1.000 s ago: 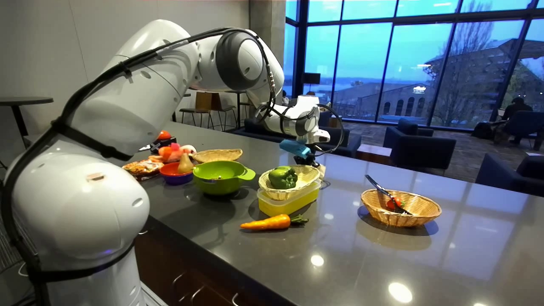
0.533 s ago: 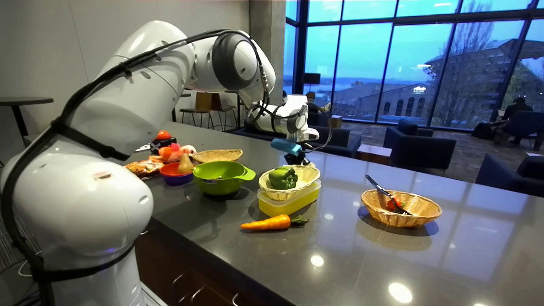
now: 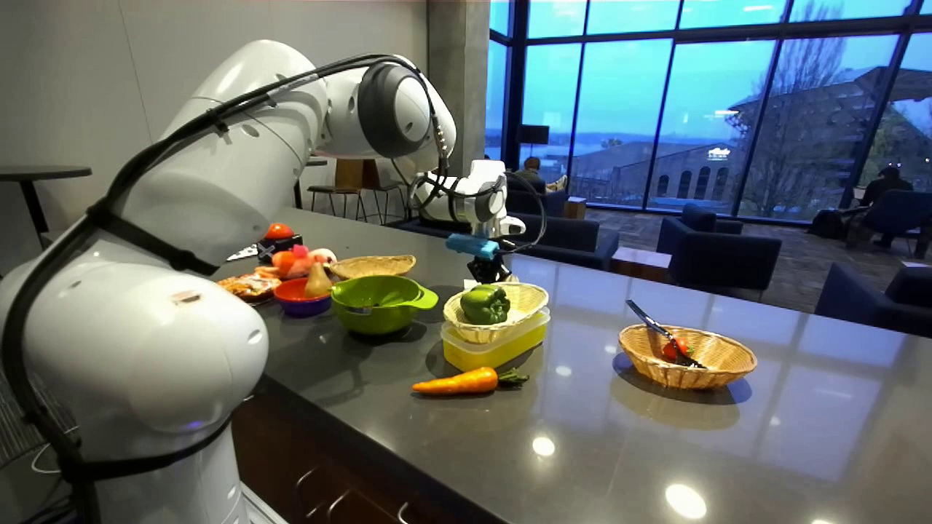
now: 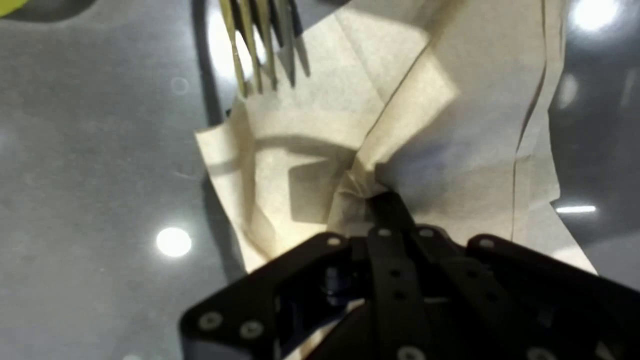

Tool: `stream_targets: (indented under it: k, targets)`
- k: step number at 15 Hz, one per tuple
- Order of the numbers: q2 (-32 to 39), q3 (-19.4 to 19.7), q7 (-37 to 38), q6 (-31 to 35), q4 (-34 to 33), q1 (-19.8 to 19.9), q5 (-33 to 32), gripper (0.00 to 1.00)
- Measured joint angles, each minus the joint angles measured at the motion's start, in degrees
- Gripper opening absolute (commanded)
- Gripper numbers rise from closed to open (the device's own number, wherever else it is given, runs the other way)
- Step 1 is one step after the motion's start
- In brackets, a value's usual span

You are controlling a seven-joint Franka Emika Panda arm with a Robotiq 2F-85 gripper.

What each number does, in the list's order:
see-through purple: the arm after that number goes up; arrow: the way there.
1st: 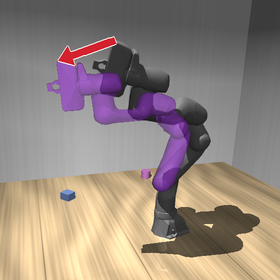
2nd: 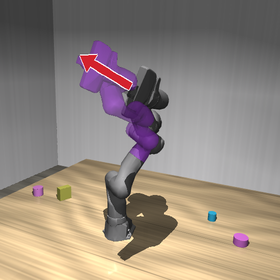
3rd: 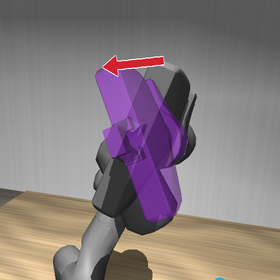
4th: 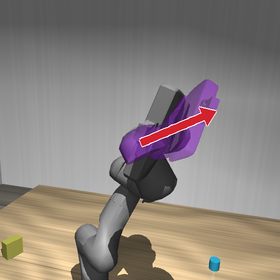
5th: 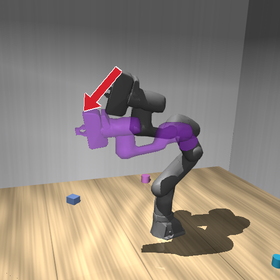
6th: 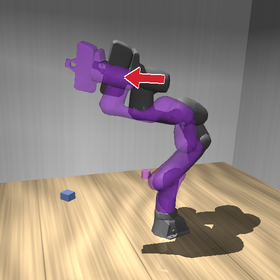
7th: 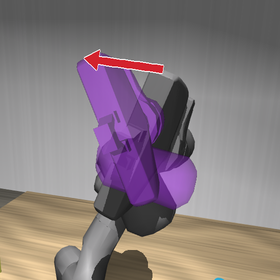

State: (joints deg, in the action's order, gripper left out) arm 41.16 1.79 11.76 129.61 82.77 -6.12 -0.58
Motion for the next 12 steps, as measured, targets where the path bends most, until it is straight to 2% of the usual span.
stream_targets:
  k: [6,12]
  targets:
    - [1.43,-0.3,0.03,-5.26,-3.56,-2.68,-1.29,0.0]
    - [1.46,-0.81,0.04,-7.47,-4.18,-3.08,-1.29,0.0]
